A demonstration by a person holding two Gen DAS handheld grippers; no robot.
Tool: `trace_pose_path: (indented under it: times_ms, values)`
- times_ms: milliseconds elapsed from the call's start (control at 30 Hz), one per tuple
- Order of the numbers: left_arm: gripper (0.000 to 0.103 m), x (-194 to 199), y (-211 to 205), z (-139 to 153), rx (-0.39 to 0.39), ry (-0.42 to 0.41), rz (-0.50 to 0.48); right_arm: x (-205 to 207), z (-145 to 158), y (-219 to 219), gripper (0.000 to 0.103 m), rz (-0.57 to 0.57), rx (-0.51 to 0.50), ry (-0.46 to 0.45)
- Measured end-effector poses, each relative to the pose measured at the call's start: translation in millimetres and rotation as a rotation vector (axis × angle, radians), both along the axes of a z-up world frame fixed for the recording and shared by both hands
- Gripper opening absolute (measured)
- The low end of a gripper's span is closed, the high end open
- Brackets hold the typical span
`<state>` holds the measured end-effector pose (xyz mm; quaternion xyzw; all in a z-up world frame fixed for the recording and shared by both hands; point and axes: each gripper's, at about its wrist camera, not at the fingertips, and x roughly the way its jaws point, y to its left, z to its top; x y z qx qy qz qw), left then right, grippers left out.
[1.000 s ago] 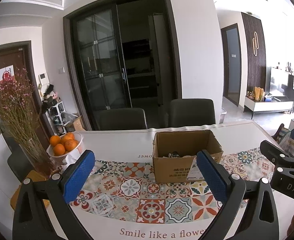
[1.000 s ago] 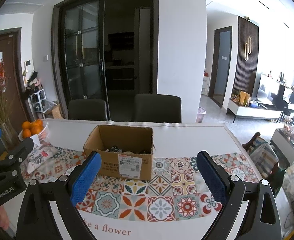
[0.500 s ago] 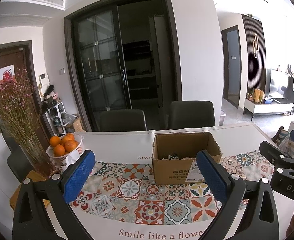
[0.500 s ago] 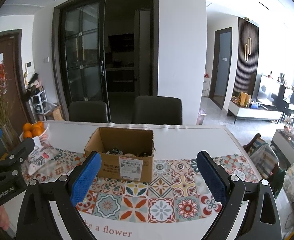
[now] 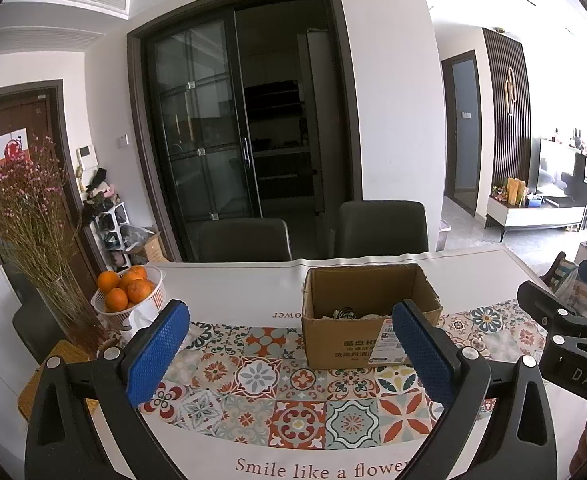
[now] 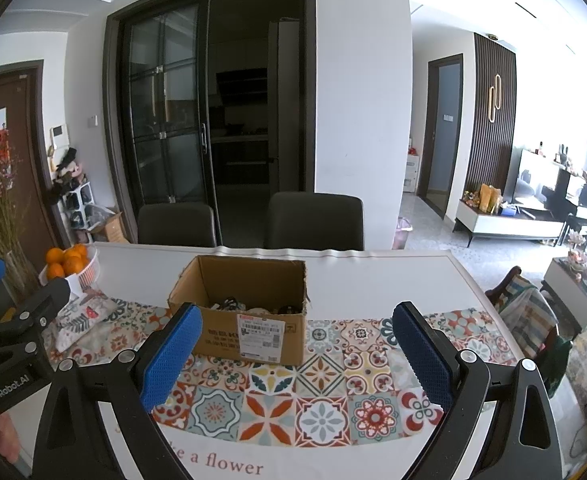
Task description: Organize rigid objects
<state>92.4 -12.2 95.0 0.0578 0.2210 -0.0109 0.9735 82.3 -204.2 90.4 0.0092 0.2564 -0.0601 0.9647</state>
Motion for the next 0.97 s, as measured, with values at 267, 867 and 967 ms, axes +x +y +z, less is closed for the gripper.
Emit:
trace_pose_path:
  times_ms: [267, 867, 967]
  values:
    - [0.103, -0.2, 1.2, -0.4, 0.0, 0.002, -0.001, -0.1, 0.1, -0.5, 0.096, -0.001, 0.001, 0.0]
    - [0.103, -1.0, -4.7, -1.9, -0.01, 0.007, -0.006, 1.2, 0.2, -1.4, 0.096, -0.004, 0.001, 0.001]
    - [0.103, -0.8, -3.3, -2.0, -0.01, 0.007, -0.007, 1.2, 0.0, -1.5, 0.096, -0.003, 0.001, 0.003]
